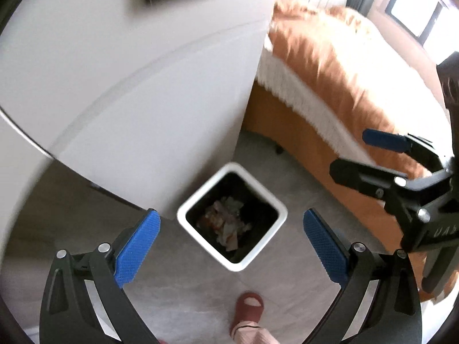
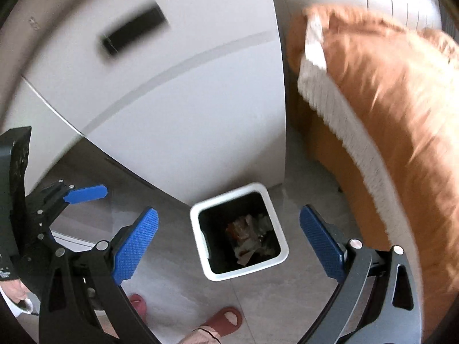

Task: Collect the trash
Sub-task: 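Return both open tools to the desk above the remaining trash, then grasp the cream tissue with the left tool while the right tool grasps the clear plastic box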

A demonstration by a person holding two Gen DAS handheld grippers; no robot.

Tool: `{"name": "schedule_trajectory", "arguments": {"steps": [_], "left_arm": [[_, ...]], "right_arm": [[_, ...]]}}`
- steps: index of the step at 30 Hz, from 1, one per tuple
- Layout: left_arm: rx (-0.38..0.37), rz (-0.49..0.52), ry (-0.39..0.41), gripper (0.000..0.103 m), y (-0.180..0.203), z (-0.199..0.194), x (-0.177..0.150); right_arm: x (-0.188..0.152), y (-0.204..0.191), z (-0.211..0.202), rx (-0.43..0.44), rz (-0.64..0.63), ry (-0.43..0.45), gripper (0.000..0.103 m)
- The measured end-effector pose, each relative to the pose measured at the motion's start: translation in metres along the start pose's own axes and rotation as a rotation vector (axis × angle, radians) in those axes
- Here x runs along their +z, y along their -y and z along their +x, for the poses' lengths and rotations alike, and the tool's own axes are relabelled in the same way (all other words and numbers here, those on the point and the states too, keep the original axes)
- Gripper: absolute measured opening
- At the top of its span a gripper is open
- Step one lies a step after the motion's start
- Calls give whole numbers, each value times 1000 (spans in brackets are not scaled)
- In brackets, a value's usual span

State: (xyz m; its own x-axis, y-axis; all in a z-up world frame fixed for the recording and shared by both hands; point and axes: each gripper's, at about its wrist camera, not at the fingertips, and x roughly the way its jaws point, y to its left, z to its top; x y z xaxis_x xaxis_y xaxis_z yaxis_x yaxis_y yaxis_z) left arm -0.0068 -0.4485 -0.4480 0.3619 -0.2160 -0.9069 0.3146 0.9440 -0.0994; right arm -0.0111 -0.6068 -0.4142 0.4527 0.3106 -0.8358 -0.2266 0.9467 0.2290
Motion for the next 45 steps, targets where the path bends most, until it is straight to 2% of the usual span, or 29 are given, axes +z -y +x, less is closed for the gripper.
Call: {"name": "schedule_trajectory", "arguments": {"steps": [6,11,16,21,24,33,41,45], "left_arm": [[43,-12,108,98,-10,-117,28],[108,-61,198,98,-39,-199,41],[217,-136,323,98,-90,-272,45],[272,-173,384,98,-149,-310,48],[285,-172,413,98,-180,-321,52],[302,-173,436,98,-319,-327,85],[270,-165,409,98,-422,-294,113],[221,-183,388,98,-446,-274,121]], "right_arm": [[39,-48,-89,7,-59,115,98],[73,-100,-141,72,-129,220,98],[112,-162,-163,143,-229,318,98],[149,-222,-164,179,-295,370,98],[170,-259,-152,164,-322,390,98],[243,-355,-83,121,-352,352,98],[284,-402,-3,86,-372,277,98],[296,-416,35,67,-397,237,98]]}}
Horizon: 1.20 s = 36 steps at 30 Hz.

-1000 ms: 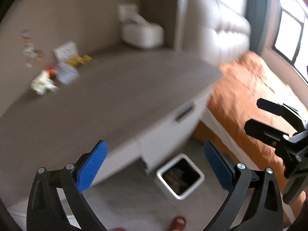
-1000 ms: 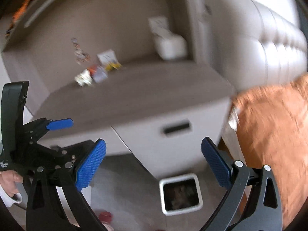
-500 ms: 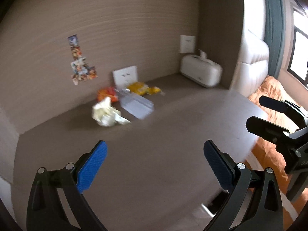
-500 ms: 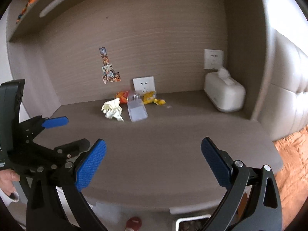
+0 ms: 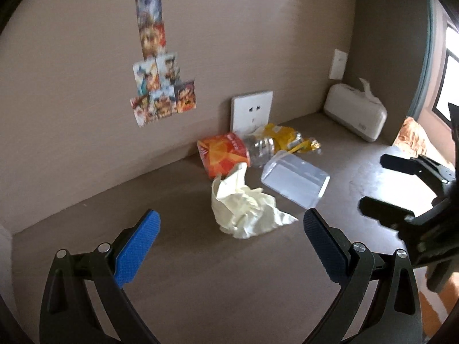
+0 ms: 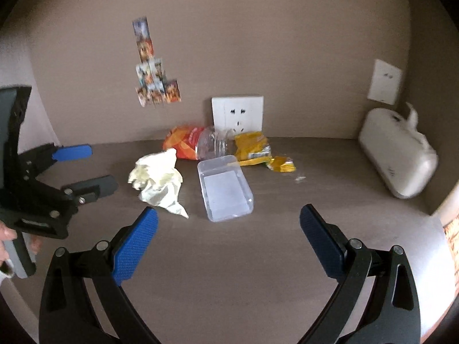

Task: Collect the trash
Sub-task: 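Grasp the cream tissue with the left tool while the right tool grasps the clear plastic box, then carry the tissue and clear box to the white bin and release them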

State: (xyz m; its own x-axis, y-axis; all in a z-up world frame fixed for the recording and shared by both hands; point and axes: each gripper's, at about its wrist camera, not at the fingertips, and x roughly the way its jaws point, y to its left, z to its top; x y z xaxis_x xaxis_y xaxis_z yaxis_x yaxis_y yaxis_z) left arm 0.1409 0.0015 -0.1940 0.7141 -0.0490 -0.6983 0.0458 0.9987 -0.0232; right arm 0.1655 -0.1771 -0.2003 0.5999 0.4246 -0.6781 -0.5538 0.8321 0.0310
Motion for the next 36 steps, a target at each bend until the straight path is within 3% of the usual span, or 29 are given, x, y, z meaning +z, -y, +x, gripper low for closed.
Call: {"name": "schedule_trajectory", "arguments": {"steps": [6,10,11,13,14,18,20,22,31,36], "left_arm": [[-42,39,-58,97,-5,45,3],[-72,72,-100,78,-4,65,4],[-81,80,-106,68,-4,68,3],[-110,97,-133,57,-1,76,3],[-122,99,-135,51,-1,77,3],[-145,112,-140,44,4,82,6],[-152,95,-137,42,3,81,8],[-148,81,-133,36,2,76,8],[-142,38,-71,35,4,19,17],[-145,54,-33,35,20,-20,19]], "right_arm": [[8,5,47,-18,18,-64,98],[11,12,70,-1,33,-123,98],[12,12,75,8,34,-135,98],[13,13,83,25,36,-157,98],[13,14,86,37,37,-167,95],[15,12,92,46,20,-164,62],[17,14,92,53,38,-168,61],[17,14,88,39,39,-150,61],[24,4,24,50,51,-72,61],[23,6,-33,38,62,-15,61]]}}
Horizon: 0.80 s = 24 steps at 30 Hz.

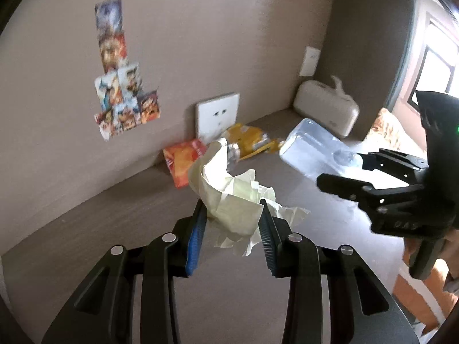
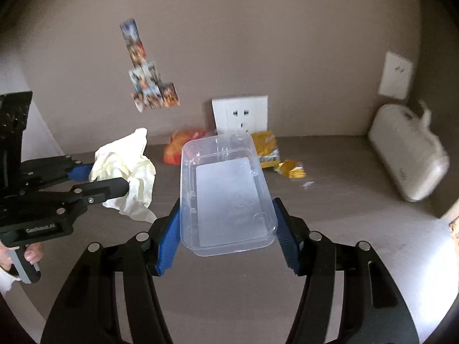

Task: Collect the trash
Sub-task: 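Carry the tissue and clear box to the white bin and release them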

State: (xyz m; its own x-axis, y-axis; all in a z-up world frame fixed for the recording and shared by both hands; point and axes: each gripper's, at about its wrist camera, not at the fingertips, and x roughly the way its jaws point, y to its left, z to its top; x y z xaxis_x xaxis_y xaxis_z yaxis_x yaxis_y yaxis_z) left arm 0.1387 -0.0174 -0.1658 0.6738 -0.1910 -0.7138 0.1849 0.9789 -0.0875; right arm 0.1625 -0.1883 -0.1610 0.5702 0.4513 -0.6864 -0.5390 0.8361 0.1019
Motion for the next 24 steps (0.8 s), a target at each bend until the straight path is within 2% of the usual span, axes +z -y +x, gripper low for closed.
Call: {"name": "schedule_trajectory", "arguments": {"steps": [6,12,20,24], "left_arm": [[5,54,22,35,43,-27,-1],[-19,106,34,35,110,-48,-15],[-54,152,27,35,229,-60,-45],[-80,162,3,35,295,-56,-70]], "right_arm": [[-21,18,-54,-30,26,47,61],[-56,45,-103,-49,57,74,61],[-138,101,-189,-75,110,81,61],[-182,130,-227,-88,129,76,61]]}}
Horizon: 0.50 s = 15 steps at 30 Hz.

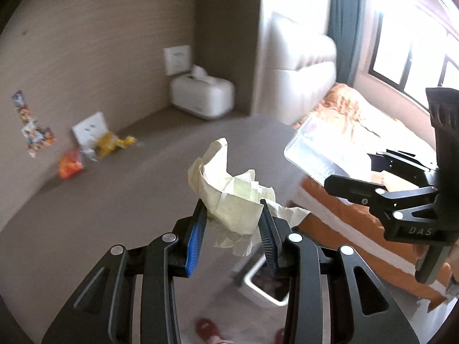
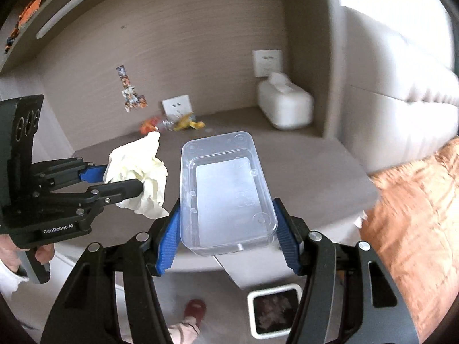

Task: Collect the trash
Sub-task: 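Carry the tissue and clear box to the white bin and release them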

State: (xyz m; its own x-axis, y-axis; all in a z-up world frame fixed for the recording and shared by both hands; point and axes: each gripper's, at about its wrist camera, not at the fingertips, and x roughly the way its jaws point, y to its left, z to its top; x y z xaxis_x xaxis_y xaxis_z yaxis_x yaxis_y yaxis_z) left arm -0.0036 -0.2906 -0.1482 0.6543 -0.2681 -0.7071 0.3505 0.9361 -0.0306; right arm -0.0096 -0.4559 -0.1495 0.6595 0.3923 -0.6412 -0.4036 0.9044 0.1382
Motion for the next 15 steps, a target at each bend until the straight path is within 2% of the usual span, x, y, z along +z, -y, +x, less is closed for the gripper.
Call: {"name": "schedule_trajectory", "arguments": {"steps": [7,15], "left_arm": [[-12,26,-78,35,95,34,-31],[-42,35,-167,35,156,72,-56]], "right_arm": [[-59,61,-39,-2,32,-48,61],[-106,110,-39,10,80,-113,61]]}}
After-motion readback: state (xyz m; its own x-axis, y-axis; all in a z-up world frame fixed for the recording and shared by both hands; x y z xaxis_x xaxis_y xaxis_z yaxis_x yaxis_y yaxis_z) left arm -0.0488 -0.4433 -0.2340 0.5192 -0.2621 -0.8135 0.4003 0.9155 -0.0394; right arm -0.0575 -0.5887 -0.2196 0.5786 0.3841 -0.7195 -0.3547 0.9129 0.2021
